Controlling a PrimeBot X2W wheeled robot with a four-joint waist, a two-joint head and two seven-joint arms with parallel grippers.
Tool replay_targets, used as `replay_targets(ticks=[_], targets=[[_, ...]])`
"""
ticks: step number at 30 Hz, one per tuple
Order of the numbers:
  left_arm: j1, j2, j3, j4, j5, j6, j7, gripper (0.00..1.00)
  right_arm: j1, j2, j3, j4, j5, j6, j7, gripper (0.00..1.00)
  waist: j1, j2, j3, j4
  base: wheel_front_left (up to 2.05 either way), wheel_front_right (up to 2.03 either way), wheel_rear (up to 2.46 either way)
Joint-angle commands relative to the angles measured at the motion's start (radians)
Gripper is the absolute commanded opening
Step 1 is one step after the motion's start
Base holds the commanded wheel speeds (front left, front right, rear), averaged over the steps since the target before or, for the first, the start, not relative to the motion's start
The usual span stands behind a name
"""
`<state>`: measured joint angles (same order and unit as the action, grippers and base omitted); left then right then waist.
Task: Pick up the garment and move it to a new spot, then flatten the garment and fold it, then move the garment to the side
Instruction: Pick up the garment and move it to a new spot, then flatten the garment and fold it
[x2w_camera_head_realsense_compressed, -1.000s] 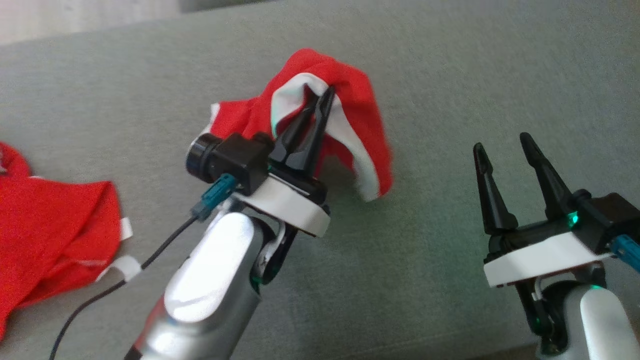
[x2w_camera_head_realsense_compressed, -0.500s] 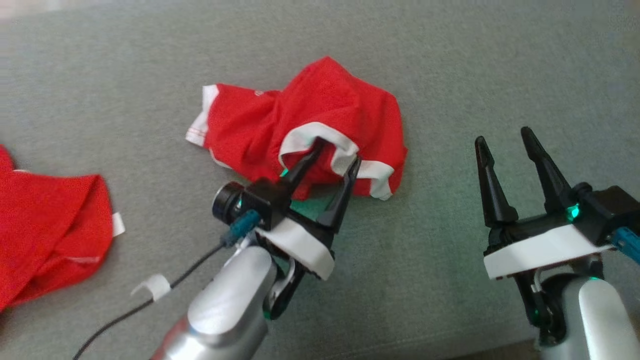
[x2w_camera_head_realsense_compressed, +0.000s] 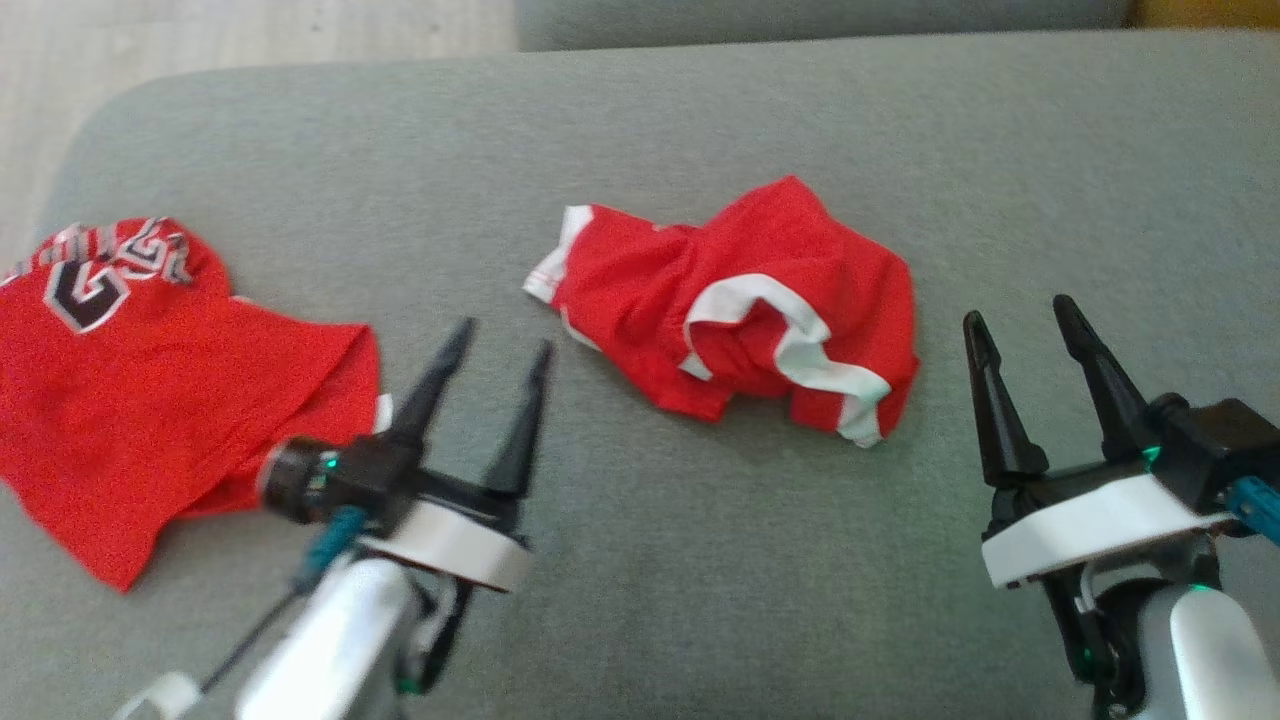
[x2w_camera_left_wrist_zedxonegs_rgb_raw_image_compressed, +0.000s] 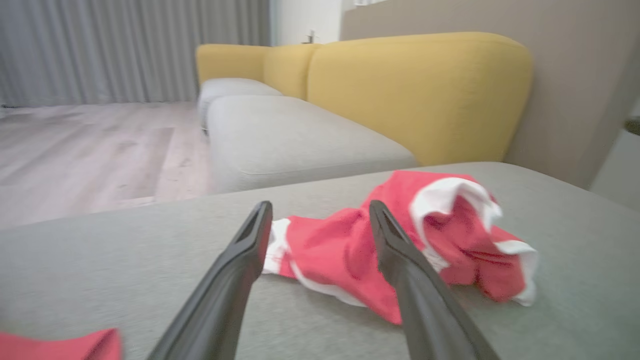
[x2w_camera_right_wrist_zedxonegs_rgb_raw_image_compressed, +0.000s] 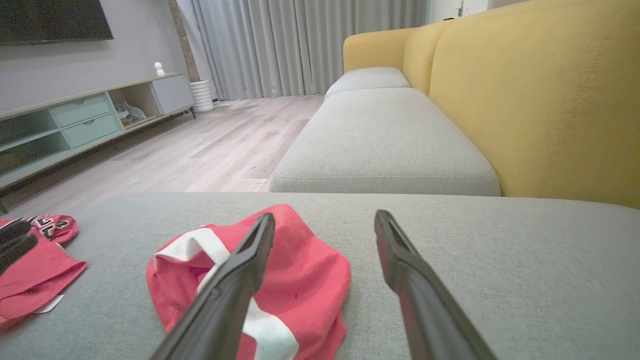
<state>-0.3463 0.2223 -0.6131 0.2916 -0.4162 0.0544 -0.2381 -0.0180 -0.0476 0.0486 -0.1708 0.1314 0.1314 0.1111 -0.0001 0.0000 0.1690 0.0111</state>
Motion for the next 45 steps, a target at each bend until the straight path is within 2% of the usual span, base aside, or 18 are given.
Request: replay_targets(ticks=[1, 9, 15, 30, 45], targets=[[-0.012, 0.039, 0.061, -0.041, -0.007, 0.011, -0.011, 1.0, -0.01, -0.003, 0.015, -0.044, -0.005, -0.001, 0.005, 1.0, 0.0001, 0.0, -0.025, 0.039, 0.0, 0.0, 0.0], [0.048, 0.15, 0.21, -0.08, -0.051, 0.049, -0.021, 1.0, 0.027, -0.003, -0.007, -0.049, -0.012, -0.001, 0.018, 1.0, 0.0001, 0.0, -0.059, 0.089, 0.0, 0.0, 0.0], [0.137, 0.196, 0.256, -0.114, -0.074, 0.072, -0.018, 1.0, 0.063, -0.003, -0.017, -0.046, -0.012, -0.001, 0.026, 1.0, 0.0001, 0.0, -0.095, 0.08, 0.0, 0.0, 0.0], [0.296, 0.227, 0.226, -0.214, -0.082, 0.128, 0.067, 1.0, 0.156, -0.003, -0.015, -0.052, 0.019, -0.001, 0.037, 1.0, 0.0001, 0.0, -0.185, 0.041, 0.0, 0.0, 0.0], [0.304, 0.232, 0.222, -0.234, -0.096, 0.14, 0.086, 1.0, 0.162, -0.003, -0.016, -0.055, 0.029, -0.001, 0.039, 1.0, 0.0001, 0.0, -0.185, 0.043, 0.0, 0.0, 0.0]])
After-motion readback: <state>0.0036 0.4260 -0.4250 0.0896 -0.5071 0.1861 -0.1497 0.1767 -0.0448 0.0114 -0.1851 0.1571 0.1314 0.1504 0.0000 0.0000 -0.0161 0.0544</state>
